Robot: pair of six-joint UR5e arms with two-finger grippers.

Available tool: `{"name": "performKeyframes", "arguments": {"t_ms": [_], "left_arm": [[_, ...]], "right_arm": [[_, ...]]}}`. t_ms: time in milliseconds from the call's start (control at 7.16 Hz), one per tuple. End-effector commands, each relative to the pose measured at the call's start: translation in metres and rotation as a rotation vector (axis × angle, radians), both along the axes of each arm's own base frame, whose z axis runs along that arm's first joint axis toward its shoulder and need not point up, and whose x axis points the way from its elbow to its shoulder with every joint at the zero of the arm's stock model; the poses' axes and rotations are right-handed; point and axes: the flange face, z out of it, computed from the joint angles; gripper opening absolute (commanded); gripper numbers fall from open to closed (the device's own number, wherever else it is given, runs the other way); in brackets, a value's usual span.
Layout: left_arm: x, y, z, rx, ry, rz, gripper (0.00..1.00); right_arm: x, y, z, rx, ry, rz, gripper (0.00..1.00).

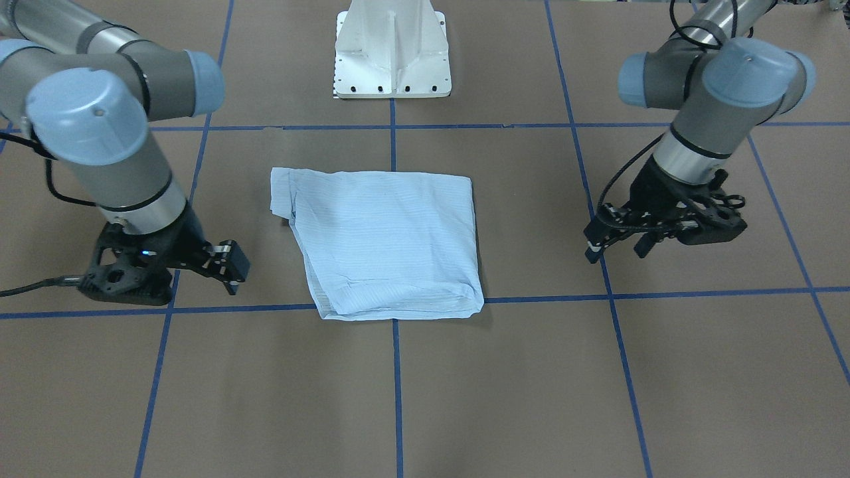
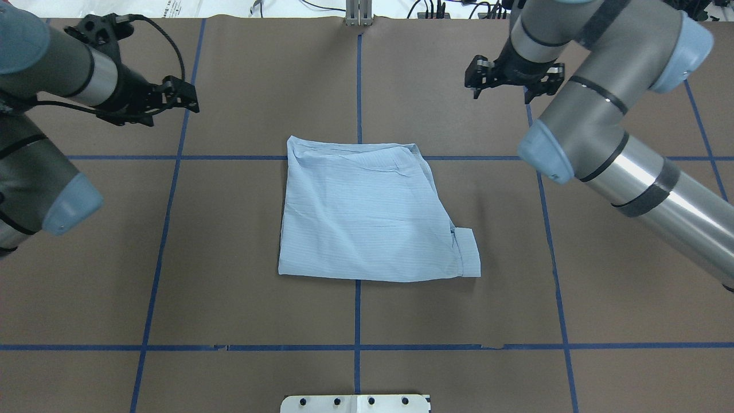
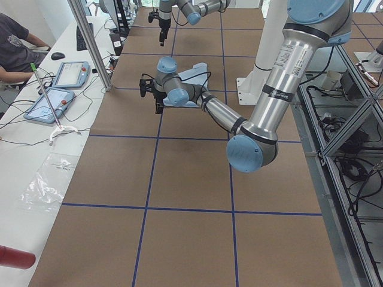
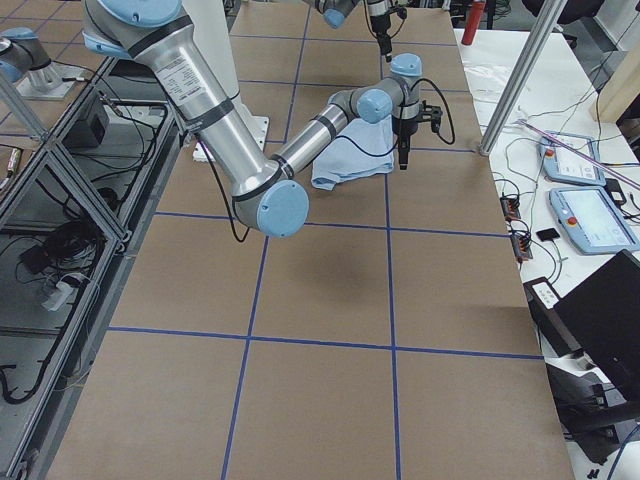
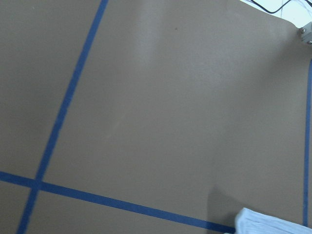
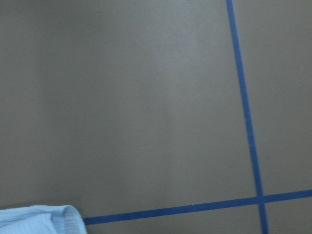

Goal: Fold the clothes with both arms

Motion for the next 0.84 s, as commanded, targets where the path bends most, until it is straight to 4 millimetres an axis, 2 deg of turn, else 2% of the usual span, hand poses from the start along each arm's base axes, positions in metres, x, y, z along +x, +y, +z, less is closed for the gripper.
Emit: {"name": "performKeyframes", "arguments": {"t_ms": [0,140,279,419,559,698], "left_arm": [[-0.108,-0.003,0.069,0.14,-0.126,0.097,0.99],[-0.156,-0.008,0.092,0.19,-0.195,0.148,0.99],[-0.2,-0.01,0.112,0.228,-0.277,0.202,0.99],[-0.243,-0.005,0.132,0.284,-0.345,0.251,0.99],[-0.28,0.009,0.164,0.321,-0.399,0.296,0.99],[-0.311,0.013,0.19,0.319,-0.391,0.31,0.99]], "right_arm": [[0.097,0.004,0.073,0.069,0.029,-0.146,1.0],[0.144,0.006,0.105,0.107,0.049,-0.201,1.0],[0.177,0.016,0.147,0.133,0.061,-0.287,1.0],[0.215,0.027,0.187,0.151,0.086,-0.335,1.0],[0.254,0.043,0.224,0.155,0.074,-0.372,1.0],[0.297,0.061,0.253,0.163,-0.025,-0.386,1.0]]}}
